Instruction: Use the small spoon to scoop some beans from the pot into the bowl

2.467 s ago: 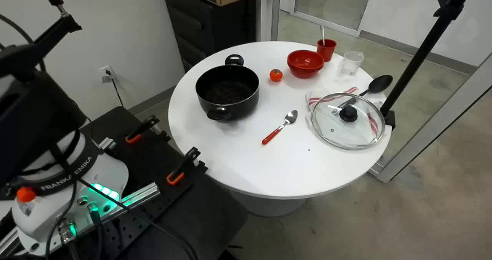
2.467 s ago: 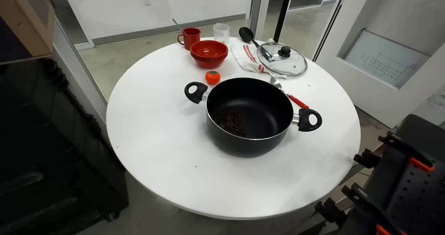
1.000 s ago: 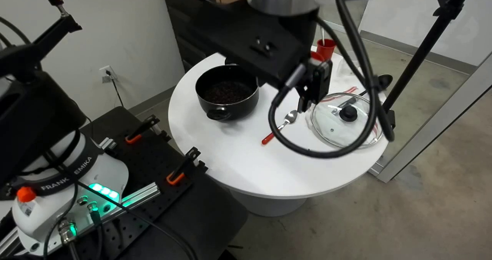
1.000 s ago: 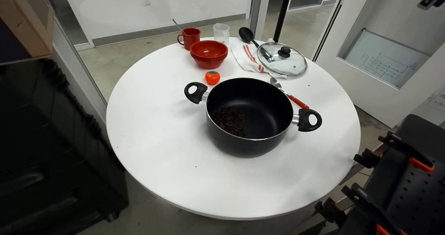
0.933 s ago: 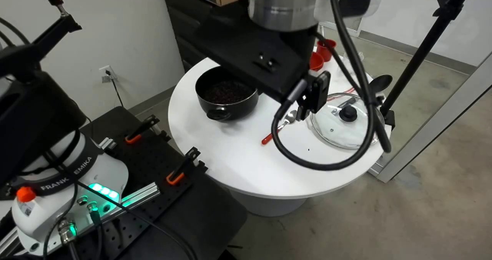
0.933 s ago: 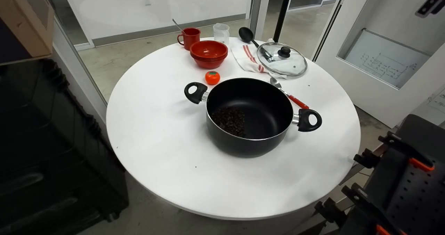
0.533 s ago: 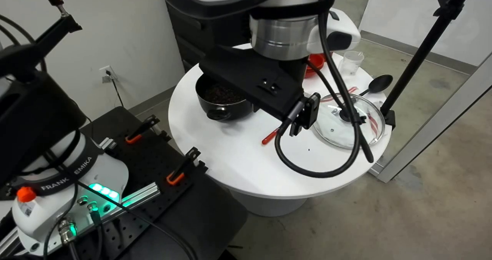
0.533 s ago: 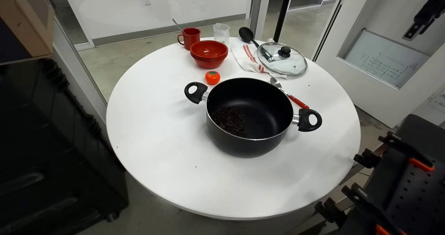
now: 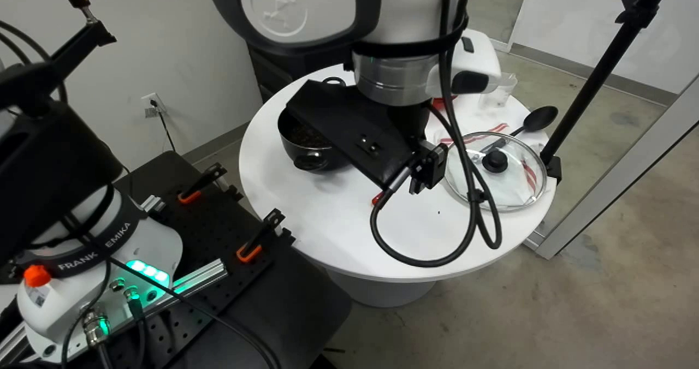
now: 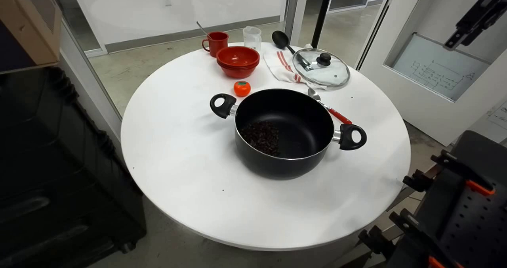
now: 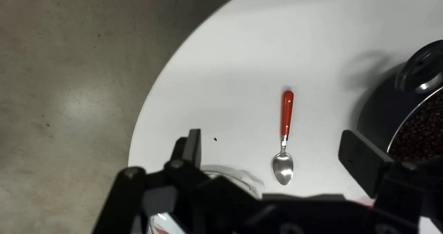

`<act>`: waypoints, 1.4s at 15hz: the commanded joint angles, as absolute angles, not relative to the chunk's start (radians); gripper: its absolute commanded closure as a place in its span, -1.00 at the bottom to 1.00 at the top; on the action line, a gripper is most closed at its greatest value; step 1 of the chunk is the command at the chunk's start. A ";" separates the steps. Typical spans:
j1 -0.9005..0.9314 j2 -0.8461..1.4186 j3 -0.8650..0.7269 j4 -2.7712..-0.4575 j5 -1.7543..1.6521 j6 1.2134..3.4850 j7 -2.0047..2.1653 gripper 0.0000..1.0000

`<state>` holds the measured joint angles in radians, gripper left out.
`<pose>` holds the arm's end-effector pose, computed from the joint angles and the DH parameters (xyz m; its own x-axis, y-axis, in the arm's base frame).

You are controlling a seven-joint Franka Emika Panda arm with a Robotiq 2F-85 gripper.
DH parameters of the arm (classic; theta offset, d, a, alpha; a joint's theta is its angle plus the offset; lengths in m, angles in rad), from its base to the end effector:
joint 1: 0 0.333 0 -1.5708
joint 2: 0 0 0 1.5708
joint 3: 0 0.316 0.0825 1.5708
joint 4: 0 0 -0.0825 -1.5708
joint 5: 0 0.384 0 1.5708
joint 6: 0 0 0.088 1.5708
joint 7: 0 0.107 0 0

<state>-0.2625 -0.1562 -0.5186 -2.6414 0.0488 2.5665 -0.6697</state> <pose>0.3068 -0.2981 0.2960 0.9825 -0.1498 0.1105 -0.1453 -0.9882 -0.0476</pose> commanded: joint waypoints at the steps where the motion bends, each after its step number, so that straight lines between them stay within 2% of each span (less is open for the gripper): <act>1: -0.241 -0.071 -0.480 -2.678 0.156 2.689 -0.731 -1.00; 10: -0.139 0.205 -0.342 -2.637 0.364 2.914 -0.725 -1.00; 15: -0.171 0.376 -0.244 -2.503 0.456 2.950 -0.712 -1.00; 21: -0.216 0.580 -0.233 -2.372 0.447 2.999 -0.712 -1.00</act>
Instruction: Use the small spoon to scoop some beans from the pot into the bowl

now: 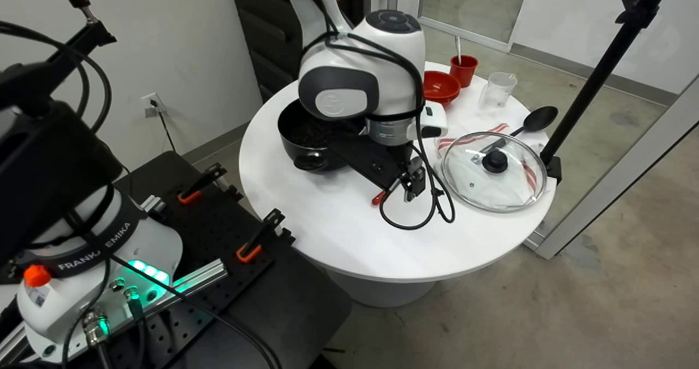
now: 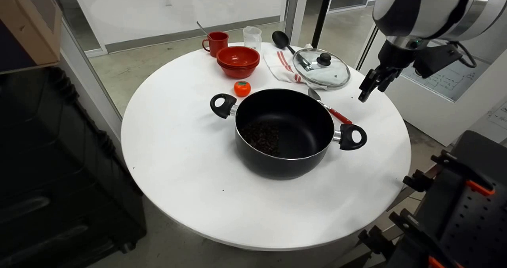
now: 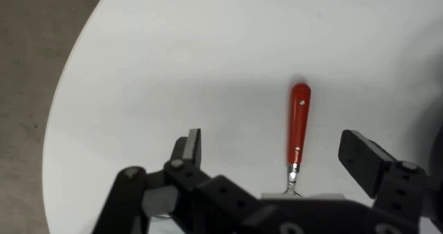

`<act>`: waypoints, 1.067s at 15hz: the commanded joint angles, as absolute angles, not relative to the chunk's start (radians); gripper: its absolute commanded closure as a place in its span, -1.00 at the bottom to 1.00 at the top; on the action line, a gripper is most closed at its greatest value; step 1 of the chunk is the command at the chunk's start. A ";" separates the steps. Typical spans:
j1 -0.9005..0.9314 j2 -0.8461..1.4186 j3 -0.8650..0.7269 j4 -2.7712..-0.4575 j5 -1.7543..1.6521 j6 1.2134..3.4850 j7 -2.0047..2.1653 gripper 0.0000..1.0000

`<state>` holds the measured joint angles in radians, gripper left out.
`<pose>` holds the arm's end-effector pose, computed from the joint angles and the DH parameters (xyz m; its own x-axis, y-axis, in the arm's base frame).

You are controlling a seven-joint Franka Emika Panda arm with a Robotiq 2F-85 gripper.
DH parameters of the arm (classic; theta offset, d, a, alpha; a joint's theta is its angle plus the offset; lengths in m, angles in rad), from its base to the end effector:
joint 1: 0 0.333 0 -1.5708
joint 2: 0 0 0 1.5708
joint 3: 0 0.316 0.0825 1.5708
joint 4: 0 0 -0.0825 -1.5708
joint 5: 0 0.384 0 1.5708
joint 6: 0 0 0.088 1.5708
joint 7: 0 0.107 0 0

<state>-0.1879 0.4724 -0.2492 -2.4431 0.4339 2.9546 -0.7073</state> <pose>0.4127 -0.2359 0.1267 0.9909 -0.1222 0.0560 -0.1251 -0.9908 0.0519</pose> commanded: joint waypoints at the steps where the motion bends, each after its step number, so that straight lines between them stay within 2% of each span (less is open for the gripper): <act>1: -0.226 0.605 -0.226 -2.362 0.446 3.009 -0.717 -1.00; 4: -0.232 0.656 -0.213 -2.355 0.442 3.027 -0.713 -1.00; 5: -0.293 0.646 -0.166 -2.378 0.295 3.042 -0.602 -1.00; 12: -0.375 0.648 -0.060 -2.410 0.068 3.034 -0.435 -0.98; 13: -0.387 0.651 -0.050 -2.405 0.055 3.035 -0.424 -0.95; 15: -0.407 0.655 -0.035 -2.390 0.037 3.033 -0.405 -0.64; 16: -0.413 0.657 -0.032 -2.383 0.030 3.028 -0.401 -0.66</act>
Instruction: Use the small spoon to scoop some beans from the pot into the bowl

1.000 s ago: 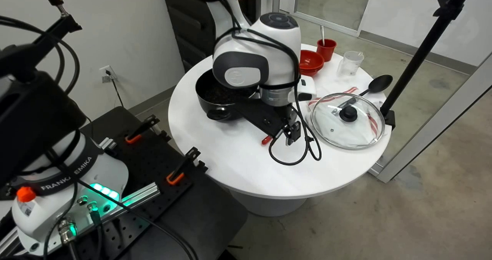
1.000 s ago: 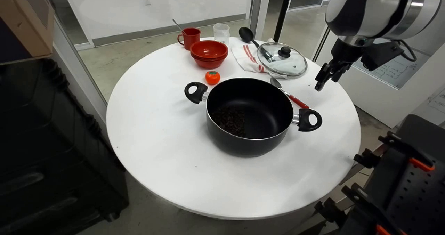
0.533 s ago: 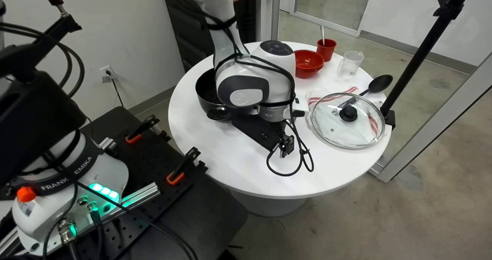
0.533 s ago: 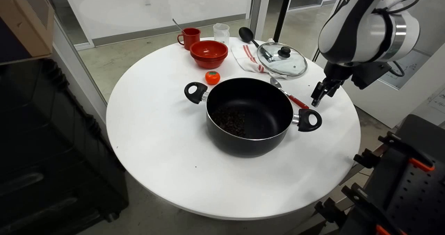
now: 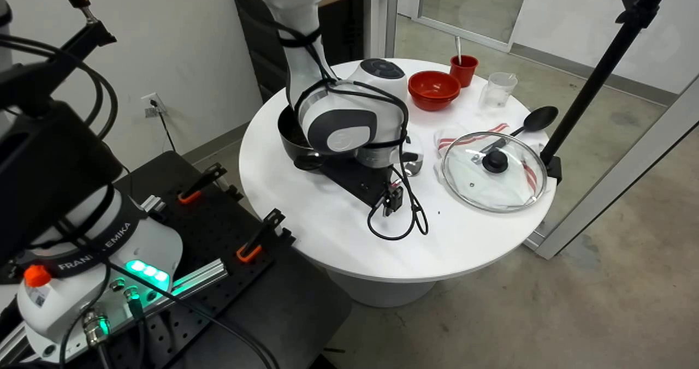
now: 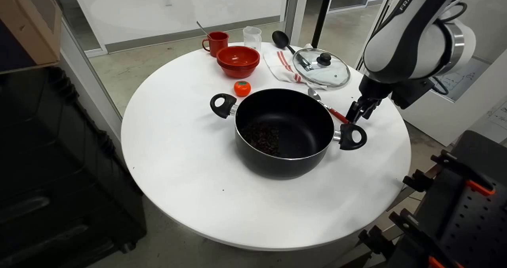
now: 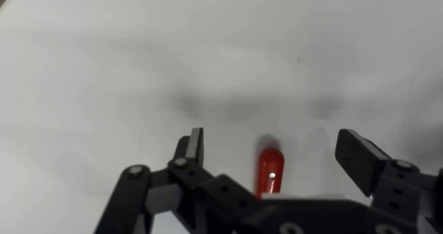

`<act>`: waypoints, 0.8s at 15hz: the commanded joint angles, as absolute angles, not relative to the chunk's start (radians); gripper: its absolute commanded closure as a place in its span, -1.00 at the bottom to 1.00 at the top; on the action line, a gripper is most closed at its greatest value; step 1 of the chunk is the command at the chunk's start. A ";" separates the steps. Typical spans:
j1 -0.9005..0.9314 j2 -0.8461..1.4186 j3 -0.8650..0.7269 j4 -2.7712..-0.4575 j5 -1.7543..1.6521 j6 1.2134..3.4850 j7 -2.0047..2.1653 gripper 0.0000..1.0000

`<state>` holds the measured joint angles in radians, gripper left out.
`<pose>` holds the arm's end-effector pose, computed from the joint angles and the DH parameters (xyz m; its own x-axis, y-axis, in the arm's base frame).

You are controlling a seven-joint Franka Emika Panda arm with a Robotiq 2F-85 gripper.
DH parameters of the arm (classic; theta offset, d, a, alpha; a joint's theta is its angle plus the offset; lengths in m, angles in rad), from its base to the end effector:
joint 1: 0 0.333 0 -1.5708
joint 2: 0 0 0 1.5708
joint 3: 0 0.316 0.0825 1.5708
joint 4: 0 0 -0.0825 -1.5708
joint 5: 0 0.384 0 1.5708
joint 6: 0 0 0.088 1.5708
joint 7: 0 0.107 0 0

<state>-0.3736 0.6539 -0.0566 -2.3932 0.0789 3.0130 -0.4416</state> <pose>0.4143 -0.2013 0.0499 0.9976 -0.0561 -0.0394 -0.0557 -0.9984 0.0110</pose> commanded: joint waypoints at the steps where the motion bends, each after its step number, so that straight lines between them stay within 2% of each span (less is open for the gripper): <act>1: -0.421 0.659 -0.026 -2.376 0.025 3.029 -0.396 -0.62; 3: -0.444 0.661 -0.007 -2.368 0.020 3.036 -0.398 -0.61; 5: -0.474 0.660 0.021 -2.370 0.014 3.046 -0.414 -0.12; 6: -0.486 0.661 0.033 -2.373 0.007 3.054 -0.421 -0.07; 7: -0.500 0.662 0.046 -2.378 0.001 3.063 -0.427 -0.44; 8: -0.512 0.664 0.058 -2.379 -0.005 3.067 -0.431 -0.61; 10: -0.532 0.672 0.074 -2.380 -0.019 3.080 -0.437 -0.85; 12: -0.546 0.683 0.082 -2.375 -0.038 3.092 -0.441 -0.91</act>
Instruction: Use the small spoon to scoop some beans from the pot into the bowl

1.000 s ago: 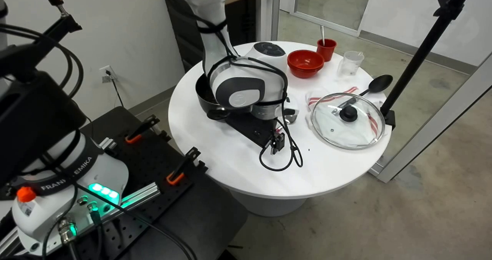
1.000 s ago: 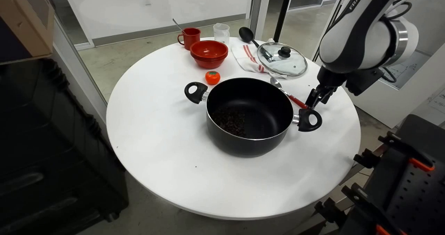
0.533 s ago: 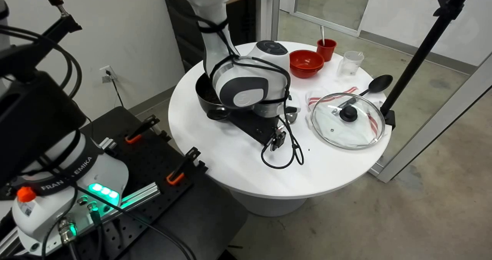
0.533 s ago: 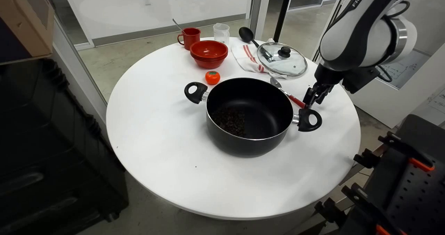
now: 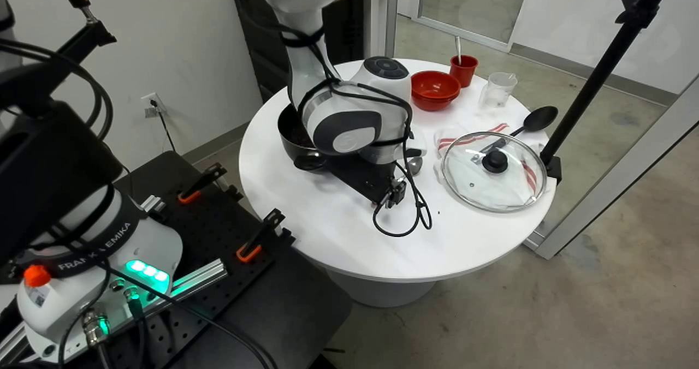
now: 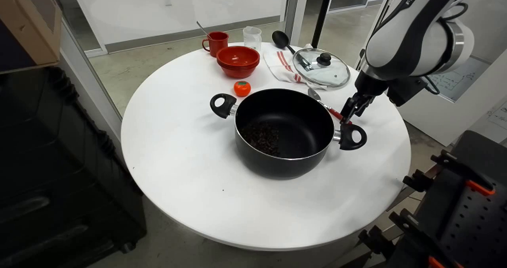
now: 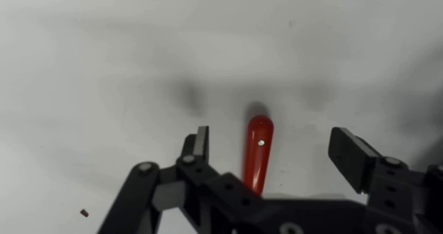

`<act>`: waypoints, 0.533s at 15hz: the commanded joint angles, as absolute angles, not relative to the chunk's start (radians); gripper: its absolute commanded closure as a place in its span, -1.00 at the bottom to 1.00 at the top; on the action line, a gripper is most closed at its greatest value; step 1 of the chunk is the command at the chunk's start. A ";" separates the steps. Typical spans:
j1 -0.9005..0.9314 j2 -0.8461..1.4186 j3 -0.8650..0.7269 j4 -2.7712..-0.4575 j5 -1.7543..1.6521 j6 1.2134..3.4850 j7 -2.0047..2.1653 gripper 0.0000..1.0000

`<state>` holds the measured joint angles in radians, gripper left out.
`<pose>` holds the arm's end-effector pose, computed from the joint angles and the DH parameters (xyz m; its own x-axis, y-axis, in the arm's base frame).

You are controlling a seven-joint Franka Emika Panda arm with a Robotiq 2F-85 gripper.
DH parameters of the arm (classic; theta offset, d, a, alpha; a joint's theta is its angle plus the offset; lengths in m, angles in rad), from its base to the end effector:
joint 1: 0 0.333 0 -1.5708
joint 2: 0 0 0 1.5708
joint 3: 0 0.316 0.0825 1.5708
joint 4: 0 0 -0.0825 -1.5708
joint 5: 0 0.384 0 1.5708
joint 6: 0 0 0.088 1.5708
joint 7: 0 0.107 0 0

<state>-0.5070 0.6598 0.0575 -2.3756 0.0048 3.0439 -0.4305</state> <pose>0.4257 -0.2011 0.0533 0.9991 -0.0363 0.0232 -0.0356 -0.9990 -0.0287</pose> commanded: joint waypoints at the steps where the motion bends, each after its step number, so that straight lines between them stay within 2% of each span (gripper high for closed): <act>1: -0.552 0.688 0.084 -2.370 -0.046 3.095 -0.438 -0.97; 5: -0.558 0.719 0.076 -2.348 -0.076 3.118 -0.428 -0.79; 6: -0.563 0.724 0.079 -2.348 -0.083 3.125 -0.426 -0.35; 8: -0.571 0.728 0.088 -2.355 -0.092 3.132 -0.424 -0.26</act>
<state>-0.5473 0.7024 0.0704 -2.3627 -0.0534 3.0968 -0.4312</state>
